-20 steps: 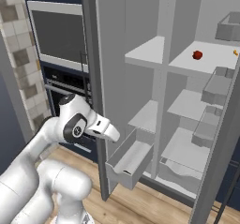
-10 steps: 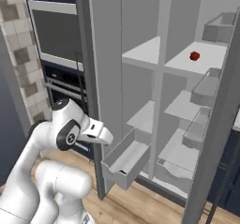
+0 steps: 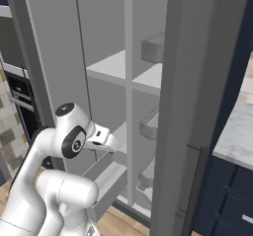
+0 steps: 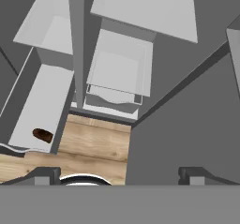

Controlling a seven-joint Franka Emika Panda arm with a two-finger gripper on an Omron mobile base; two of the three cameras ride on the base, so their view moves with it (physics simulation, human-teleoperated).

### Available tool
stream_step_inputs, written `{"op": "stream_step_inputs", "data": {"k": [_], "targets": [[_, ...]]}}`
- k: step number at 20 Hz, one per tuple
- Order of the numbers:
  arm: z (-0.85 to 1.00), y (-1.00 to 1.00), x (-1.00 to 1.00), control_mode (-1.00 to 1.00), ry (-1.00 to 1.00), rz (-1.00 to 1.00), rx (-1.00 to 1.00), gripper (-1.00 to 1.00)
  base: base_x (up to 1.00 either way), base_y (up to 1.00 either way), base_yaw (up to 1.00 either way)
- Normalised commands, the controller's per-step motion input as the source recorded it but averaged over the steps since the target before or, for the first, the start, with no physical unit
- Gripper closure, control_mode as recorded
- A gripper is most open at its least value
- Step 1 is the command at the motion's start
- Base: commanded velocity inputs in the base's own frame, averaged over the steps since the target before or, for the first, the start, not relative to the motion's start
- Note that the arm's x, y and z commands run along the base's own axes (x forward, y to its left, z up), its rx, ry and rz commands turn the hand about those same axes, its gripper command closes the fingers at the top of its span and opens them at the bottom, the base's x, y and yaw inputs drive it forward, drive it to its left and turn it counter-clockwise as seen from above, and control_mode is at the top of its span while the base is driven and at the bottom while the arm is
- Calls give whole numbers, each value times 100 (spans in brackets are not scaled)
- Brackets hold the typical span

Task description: Take the sweet potato and bell pepper from the fridge shelf and place them in the freezer drawer to begin freezing them.

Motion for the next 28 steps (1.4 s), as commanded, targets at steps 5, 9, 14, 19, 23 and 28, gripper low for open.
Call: {"op": "stream_step_inputs", "data": {"k": [5,9,14,19,23,28], "targets": [[0,0,0,100,0,0,0,-100,10,-64,-1],[0,0,0,100,0,0,0,-100,19,-16,0],[13,2,2,-100,-4,-11,0,-100,1,0,0],[72,59,51,-100,-10,-39,-6,-100,0,0,0],[100,21,73,-100,-9,-30,-4,-100,0,0,0],[95,-16,65,-100,-6,-6,0,-100,0,0,0]]}}
